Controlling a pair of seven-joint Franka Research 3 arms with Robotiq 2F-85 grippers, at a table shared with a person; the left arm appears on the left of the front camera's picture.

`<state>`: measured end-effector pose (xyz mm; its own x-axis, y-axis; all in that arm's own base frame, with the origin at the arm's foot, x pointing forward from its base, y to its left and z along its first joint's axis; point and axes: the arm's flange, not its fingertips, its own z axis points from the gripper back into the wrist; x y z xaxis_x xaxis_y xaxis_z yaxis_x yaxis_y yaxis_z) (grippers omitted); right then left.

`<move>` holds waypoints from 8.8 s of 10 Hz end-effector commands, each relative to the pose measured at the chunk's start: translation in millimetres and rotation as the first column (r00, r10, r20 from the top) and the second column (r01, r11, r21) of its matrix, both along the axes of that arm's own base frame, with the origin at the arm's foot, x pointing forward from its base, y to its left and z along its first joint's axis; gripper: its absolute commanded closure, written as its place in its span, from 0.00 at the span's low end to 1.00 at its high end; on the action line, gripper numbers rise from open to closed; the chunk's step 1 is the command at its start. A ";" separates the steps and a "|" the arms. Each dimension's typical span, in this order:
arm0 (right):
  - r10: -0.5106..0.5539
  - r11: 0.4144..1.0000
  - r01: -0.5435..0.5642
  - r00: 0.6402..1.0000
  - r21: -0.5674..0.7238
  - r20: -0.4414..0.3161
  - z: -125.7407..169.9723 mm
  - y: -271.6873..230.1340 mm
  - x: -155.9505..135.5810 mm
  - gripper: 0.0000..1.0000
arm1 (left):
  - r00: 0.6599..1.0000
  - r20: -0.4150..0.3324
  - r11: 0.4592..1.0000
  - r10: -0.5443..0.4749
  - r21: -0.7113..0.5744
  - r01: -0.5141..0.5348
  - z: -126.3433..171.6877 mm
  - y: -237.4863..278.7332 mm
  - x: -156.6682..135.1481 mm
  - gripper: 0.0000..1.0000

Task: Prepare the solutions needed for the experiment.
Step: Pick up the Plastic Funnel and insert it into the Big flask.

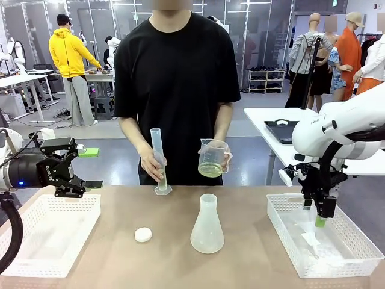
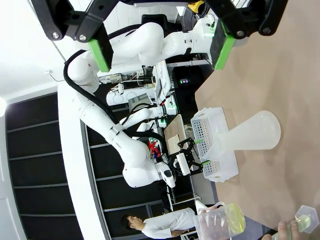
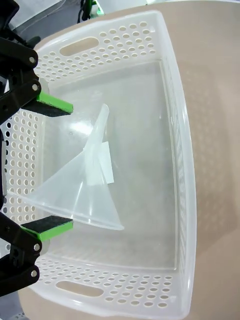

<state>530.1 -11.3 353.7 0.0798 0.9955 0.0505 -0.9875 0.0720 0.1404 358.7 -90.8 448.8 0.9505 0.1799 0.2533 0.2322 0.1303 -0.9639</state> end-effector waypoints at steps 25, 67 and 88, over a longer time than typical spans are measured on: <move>-0.161 0.963 0.251 0.828 -0.099 0.537 197.2 17.3 -64.9 1.00 | 1.000 -0.011 1.000 -0.001 -0.021 0.001 1.8 -1.3 -0.1 0.00; 0.400 0.817 -0.577 0.549 -0.013 0.734 202.2 261.8 -164.1 0.94 | 1.000 -0.011 1.000 -0.001 -0.021 0.001 1.8 -1.3 -0.1 0.00; 0.369 0.871 -0.491 0.686 0.025 0.628 125.9 256.2 -146.0 0.47 | 1.000 -0.011 1.000 -0.001 -0.021 0.001 1.8 -1.3 -0.1 0.00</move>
<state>385.9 247.5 479.4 -0.4630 0.8792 0.1125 -0.7794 -0.3434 -0.5240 358.7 -90.7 448.7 0.9507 0.1797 0.2528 0.2318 0.1301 -0.9640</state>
